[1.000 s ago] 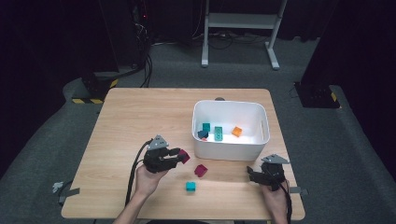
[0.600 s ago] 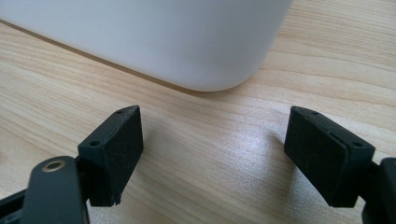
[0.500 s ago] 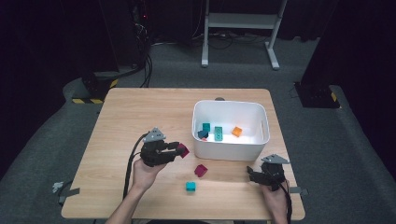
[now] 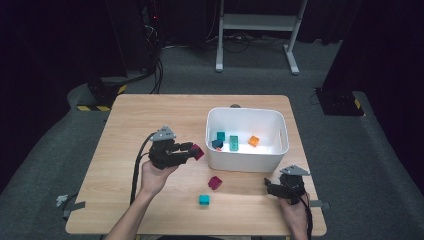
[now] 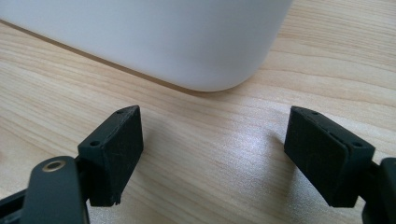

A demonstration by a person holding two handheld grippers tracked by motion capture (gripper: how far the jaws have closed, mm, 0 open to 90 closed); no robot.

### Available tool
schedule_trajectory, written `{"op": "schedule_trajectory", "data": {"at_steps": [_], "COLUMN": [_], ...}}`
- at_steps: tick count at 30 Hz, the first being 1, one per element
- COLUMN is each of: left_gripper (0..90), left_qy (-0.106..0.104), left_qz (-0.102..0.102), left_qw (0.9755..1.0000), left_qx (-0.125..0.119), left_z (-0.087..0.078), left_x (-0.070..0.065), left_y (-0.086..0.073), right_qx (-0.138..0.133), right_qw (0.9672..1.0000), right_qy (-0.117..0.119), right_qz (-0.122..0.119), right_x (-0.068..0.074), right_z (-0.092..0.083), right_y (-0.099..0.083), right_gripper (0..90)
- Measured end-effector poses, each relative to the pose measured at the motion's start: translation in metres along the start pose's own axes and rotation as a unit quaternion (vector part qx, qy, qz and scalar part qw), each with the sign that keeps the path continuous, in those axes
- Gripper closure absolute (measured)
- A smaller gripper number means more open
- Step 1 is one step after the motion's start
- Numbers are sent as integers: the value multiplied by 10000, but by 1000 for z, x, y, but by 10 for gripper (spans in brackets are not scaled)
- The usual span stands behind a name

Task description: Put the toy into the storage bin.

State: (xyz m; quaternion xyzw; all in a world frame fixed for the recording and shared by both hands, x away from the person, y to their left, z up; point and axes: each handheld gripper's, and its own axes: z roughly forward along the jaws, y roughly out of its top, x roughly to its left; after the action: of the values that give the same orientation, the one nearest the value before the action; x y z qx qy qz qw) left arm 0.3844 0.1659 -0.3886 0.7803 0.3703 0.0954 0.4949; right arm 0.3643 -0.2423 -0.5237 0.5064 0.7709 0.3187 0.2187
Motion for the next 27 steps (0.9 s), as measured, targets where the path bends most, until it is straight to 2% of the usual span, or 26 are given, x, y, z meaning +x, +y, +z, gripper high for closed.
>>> {"op": "schedule_trajectory", "data": {"at_steps": [17,27], "left_gripper": [622,622], "left_qy": [-152,-234], "left_qz": [142,160], "left_qw": [9996,9994], "left_qx": [-167,-184], "left_z": [-1,11], "left_x": [-4,-5], "left_y": [37,54], "right_qx": [0,0], "right_qw": [10000,10000], "right_qy": [0,0], "right_qz": [0,-1], "right_x": [0,0], "right_z": [0,0], "right_y": [0,0], "right_gripper": [193,193]}}
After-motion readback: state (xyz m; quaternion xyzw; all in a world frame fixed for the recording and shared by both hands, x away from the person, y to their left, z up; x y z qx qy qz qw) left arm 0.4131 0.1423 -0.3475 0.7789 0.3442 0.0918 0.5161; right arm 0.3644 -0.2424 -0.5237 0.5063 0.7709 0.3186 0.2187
